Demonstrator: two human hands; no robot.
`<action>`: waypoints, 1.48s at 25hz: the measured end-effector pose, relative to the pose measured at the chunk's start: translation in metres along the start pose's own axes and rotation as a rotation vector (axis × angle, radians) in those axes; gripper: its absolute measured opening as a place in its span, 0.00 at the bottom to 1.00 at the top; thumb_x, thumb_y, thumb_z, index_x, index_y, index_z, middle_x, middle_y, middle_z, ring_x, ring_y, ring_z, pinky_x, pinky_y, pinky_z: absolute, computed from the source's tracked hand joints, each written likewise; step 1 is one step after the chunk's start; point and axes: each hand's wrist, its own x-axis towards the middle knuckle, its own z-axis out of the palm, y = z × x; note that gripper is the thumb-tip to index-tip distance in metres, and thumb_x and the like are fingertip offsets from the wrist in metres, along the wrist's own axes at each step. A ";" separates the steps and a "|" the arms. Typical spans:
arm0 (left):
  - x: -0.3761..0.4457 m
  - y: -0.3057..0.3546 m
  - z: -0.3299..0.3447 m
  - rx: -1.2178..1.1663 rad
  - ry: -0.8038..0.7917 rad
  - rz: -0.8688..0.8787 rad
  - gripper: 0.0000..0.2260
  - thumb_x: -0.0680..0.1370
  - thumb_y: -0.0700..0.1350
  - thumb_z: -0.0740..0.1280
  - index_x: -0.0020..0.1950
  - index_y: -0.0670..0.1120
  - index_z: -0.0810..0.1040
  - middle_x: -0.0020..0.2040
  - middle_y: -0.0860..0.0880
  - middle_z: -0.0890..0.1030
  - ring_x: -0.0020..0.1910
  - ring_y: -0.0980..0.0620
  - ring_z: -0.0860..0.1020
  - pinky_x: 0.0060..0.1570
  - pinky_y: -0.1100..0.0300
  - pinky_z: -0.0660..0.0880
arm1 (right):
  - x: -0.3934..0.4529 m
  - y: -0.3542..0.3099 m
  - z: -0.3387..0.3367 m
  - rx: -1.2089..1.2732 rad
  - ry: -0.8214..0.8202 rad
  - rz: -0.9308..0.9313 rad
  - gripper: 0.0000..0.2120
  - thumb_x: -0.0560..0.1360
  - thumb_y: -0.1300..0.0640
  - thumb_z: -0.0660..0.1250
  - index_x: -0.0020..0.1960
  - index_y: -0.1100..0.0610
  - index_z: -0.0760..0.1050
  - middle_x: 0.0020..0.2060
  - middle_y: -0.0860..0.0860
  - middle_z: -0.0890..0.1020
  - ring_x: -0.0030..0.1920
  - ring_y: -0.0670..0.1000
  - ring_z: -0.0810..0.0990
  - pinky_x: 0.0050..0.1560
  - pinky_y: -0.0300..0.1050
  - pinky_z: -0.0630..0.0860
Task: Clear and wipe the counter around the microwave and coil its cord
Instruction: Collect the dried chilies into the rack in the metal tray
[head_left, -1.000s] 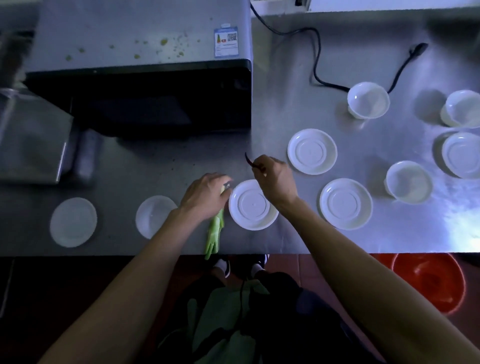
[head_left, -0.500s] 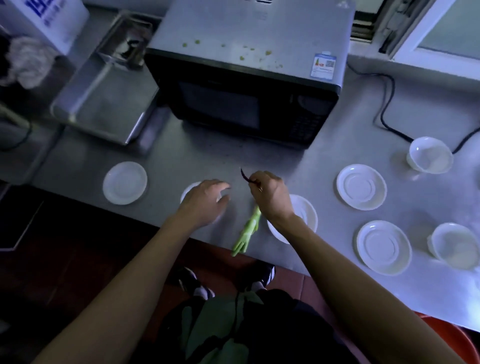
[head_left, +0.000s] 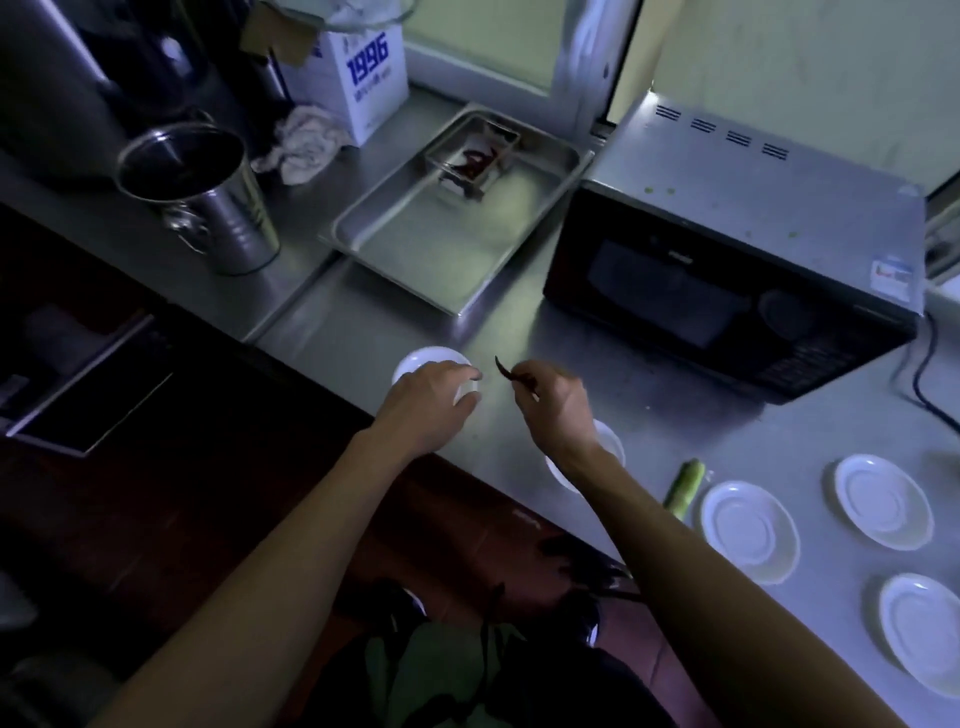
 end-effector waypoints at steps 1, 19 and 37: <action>-0.004 -0.015 -0.011 -0.005 0.010 -0.015 0.16 0.80 0.53 0.63 0.67 0.55 0.76 0.68 0.52 0.76 0.65 0.49 0.73 0.63 0.53 0.70 | 0.007 -0.016 0.012 0.000 0.005 -0.006 0.05 0.74 0.66 0.68 0.49 0.61 0.81 0.41 0.56 0.82 0.39 0.58 0.79 0.39 0.51 0.76; 0.013 -0.168 -0.099 -0.146 0.083 -0.155 0.15 0.80 0.50 0.65 0.67 0.51 0.77 0.66 0.53 0.78 0.66 0.52 0.74 0.67 0.54 0.70 | 0.118 -0.102 0.116 0.067 -0.095 0.033 0.08 0.74 0.63 0.67 0.51 0.56 0.83 0.43 0.51 0.85 0.44 0.52 0.82 0.47 0.49 0.78; 0.209 -0.165 -0.128 0.032 -0.088 -0.030 0.13 0.79 0.50 0.67 0.63 0.53 0.79 0.62 0.54 0.80 0.59 0.51 0.78 0.60 0.57 0.73 | 0.258 -0.020 0.112 0.167 0.100 0.184 0.08 0.73 0.66 0.68 0.50 0.59 0.82 0.43 0.54 0.85 0.43 0.53 0.83 0.47 0.49 0.79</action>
